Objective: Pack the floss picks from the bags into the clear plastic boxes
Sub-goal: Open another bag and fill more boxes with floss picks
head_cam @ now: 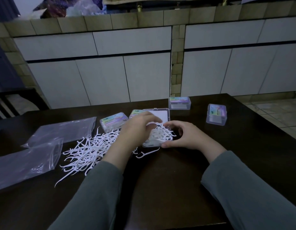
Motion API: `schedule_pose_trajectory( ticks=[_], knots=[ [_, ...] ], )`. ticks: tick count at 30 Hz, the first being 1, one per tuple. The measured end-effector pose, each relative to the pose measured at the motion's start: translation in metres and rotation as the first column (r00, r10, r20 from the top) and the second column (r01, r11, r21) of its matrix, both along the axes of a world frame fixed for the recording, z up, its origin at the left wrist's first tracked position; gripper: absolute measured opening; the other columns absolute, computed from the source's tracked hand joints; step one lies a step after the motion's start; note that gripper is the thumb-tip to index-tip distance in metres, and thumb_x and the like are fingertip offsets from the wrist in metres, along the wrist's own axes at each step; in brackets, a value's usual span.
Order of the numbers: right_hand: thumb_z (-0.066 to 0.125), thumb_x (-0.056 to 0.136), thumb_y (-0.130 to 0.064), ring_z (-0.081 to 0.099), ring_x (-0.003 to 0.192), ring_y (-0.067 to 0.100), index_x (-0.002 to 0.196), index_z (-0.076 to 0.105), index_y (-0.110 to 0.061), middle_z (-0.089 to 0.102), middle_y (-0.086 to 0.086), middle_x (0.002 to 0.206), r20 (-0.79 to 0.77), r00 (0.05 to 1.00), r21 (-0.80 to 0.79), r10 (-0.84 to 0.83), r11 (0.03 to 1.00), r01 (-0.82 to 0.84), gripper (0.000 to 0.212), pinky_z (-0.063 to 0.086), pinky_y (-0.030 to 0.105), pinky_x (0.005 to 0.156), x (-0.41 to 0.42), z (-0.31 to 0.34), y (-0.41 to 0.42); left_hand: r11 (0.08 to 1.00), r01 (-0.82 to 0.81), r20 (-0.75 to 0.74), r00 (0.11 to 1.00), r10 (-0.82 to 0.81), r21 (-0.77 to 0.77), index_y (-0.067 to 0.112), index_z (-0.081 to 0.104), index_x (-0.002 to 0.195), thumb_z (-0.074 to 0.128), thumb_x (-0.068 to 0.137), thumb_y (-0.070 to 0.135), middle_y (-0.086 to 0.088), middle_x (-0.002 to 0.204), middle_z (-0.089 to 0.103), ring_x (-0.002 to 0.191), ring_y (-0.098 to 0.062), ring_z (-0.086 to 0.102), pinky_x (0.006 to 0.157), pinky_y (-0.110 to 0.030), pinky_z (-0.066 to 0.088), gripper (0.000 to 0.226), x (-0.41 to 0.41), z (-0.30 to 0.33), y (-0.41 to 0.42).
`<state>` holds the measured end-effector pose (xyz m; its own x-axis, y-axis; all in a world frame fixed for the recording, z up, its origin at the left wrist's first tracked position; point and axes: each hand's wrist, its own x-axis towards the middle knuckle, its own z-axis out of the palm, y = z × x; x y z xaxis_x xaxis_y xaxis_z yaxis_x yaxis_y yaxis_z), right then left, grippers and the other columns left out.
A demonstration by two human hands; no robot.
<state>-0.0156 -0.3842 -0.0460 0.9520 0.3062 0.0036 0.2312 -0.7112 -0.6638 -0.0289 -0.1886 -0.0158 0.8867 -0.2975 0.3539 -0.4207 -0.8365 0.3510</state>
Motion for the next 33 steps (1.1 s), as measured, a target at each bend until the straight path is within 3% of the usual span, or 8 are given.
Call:
schedule_pose_trajectory(
  ticks=[4, 12, 18, 21, 25, 28, 30, 33],
  knots=[
    [0.073, 0.046, -0.075, 0.043, 0.124, 0.018, 0.133, 0.046, -0.046, 0.052, -0.018, 0.131, -0.018, 1.0, 0.002, -0.013, 1.0, 0.013, 0.096, 0.043, 0.047, 0.102, 0.0, -0.001, -0.001, 0.974, 0.049, -0.054, 0.998, -0.038, 0.22, 0.041, 0.065, 0.115, 0.053, 0.096, 0.015, 0.014, 0.125, 0.051, 0.106, -0.008, 0.052, 0.075, -0.026, 0.043, 0.035, 0.011, 0.001, -0.018],
    [0.081, 0.058, -0.06, 0.048, 0.108, 0.005, 0.131, 0.043, -0.046, 0.049, -0.029, 0.109, 0.025, 1.0, 0.006, 0.001, 1.0, -0.001, 0.084, 0.04, 0.047, 0.104, -0.001, 0.001, -0.002, 0.974, 0.024, -0.042, 0.999, -0.015, 0.224, 0.034, 0.066, 0.107, 0.056, 0.096, 0.026, 0.012, 0.124, 0.051, 0.11, -0.012, 0.05, 0.074, -0.024, 0.037, 0.017, 0.016, 0.001, -0.019],
    [0.081, 0.063, -0.058, 0.043, 0.122, 0.01, 0.139, 0.037, -0.044, 0.05, -0.022, 0.119, 0.048, 0.998, -0.037, -0.043, 0.998, 0.045, 0.089, 0.026, 0.041, 0.109, -0.004, 0.004, -0.001, 0.97, 0.009, -0.059, 0.998, 0.005, 0.241, 0.028, 0.062, 0.111, 0.051, 0.098, 0.022, 0.009, 0.119, 0.055, 0.105, -0.009, 0.049, 0.075, -0.023, 0.037, 0.018, 0.018, 0.001, -0.019],
    [0.077, 0.065, -0.063, 0.037, 0.126, 0.014, 0.14, 0.035, -0.046, 0.051, -0.016, 0.13, 0.052, 0.997, -0.099, -0.062, 0.993, 0.067, 0.088, 0.027, 0.04, 0.105, -0.003, 0.004, 0.0, 0.98, -0.035, -0.039, 0.998, 0.044, 0.196, 0.026, 0.061, 0.109, 0.051, 0.098, 0.02, 0.009, 0.116, 0.056, 0.093, -0.004, 0.042, 0.078, -0.023, 0.04, 0.016, 0.017, 0.001, -0.01],
    [0.073, 0.065, -0.068, 0.034, 0.125, 0.018, 0.141, 0.033, -0.047, 0.049, -0.012, 0.134, 0.058, 0.995, -0.156, -0.08, 0.984, 0.088, 0.088, 0.03, 0.036, 0.095, -0.002, 0.004, 0.001, 0.981, -0.085, -0.065, 0.993, 0.098, 0.176, 0.029, 0.064, 0.109, 0.053, 0.097, 0.023, 0.009, 0.113, 0.06, 0.094, -0.009, 0.053, 0.081, -0.027, 0.05, 0.018, 0.011, 0.004, -0.002],
    [0.073, 0.064, -0.07, 0.035, 0.129, 0.02, 0.14, 0.033, -0.048, 0.047, -0.011, 0.138, 0.049, 0.995, -0.157, -0.092, 0.983, 0.099, 0.089, 0.029, 0.037, 0.099, 0.0, 0.002, 0.001, 0.985, -0.044, -0.088, 0.994, 0.06, 0.167, 0.033, 0.067, 0.109, 0.055, 0.096, 0.028, 0.01, 0.114, 0.064, 0.098, -0.01, 0.057, 0.083, -0.031, 0.052, 0.019, 0.01, 0.002, 0.001],
    [0.073, 0.061, -0.072, 0.035, 0.131, 0.02, 0.139, 0.034, -0.049, 0.047, -0.011, 0.14, 0.048, 0.994, -0.154, -0.093, 0.983, 0.1, 0.09, 0.028, 0.04, 0.103, 0.001, 0.001, 0.001, 0.998, -0.005, -0.093, 0.996, 0.01, 0.056, 0.034, 0.068, 0.11, 0.06, 0.092, 0.033, 0.011, 0.115, 0.063, 0.103, -0.01, 0.057, 0.088, -0.034, 0.051, 0.019, 0.01, 0.002, 0.008],
    [0.074, 0.063, -0.069, 0.036, 0.131, 0.018, 0.14, 0.035, -0.047, 0.046, -0.012, 0.14, 0.049, 0.996, -0.141, -0.079, 0.986, 0.085, 0.089, 0.027, 0.041, 0.106, -0.002, 0.003, 0.001, 0.997, 0.066, -0.163, 0.984, -0.072, -0.042, 0.033, 0.06, 0.123, 0.07, 0.08, 0.048, 0.012, 0.125, 0.055, 0.116, -0.008, 0.049, 0.096, -0.032, 0.045, 0.046, 0.006, 0.003, 0.017]
  ],
)
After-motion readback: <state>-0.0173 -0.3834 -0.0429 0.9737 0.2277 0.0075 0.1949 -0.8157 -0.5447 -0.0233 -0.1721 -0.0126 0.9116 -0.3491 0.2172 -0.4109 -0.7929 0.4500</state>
